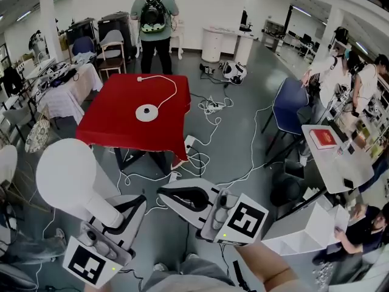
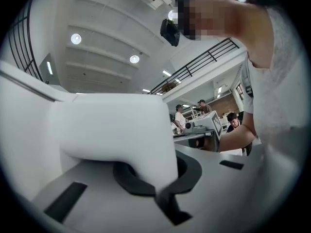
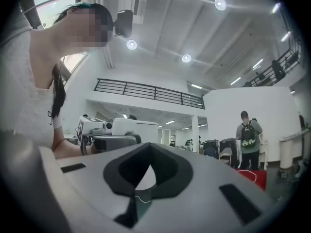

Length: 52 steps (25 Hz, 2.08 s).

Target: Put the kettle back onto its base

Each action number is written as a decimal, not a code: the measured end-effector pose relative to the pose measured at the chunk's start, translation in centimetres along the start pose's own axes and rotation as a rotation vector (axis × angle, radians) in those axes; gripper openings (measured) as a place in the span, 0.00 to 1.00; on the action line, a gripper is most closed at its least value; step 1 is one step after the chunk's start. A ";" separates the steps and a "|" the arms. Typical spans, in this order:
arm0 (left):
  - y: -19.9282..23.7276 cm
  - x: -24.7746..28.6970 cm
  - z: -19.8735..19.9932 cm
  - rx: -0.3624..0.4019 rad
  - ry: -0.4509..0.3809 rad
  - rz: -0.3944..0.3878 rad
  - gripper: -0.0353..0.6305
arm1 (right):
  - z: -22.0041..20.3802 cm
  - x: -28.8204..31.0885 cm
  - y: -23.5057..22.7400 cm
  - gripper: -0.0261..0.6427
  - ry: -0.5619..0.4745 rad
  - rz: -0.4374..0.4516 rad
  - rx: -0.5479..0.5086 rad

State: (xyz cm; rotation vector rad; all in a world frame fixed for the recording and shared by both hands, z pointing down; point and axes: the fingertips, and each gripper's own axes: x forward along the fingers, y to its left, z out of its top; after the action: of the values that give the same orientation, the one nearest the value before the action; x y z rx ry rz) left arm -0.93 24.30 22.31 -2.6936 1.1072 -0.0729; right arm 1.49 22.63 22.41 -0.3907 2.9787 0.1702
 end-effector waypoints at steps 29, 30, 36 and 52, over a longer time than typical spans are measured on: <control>9.5 9.9 -5.0 -0.003 -0.021 -0.021 0.06 | -4.6 3.8 -13.3 0.05 0.004 -0.028 0.094; 10.8 10.2 -5.2 -0.009 -0.029 -0.033 0.06 | -4.8 4.9 -14.3 0.05 0.006 -0.036 0.093; 17.8 11.7 -6.4 0.017 -0.037 -0.116 0.06 | -5.6 11.4 -19.7 0.05 0.006 -0.085 0.075; 28.2 16.2 -11.1 -0.037 -0.060 -0.210 0.06 | -9.5 17.7 -28.7 0.05 0.056 -0.159 0.084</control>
State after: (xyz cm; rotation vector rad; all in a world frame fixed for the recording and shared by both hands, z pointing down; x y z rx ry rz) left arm -10.20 -8.55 25.99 -2.8156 0.8140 -0.0071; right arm -9.01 -10.54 26.49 -0.6292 2.9792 0.0179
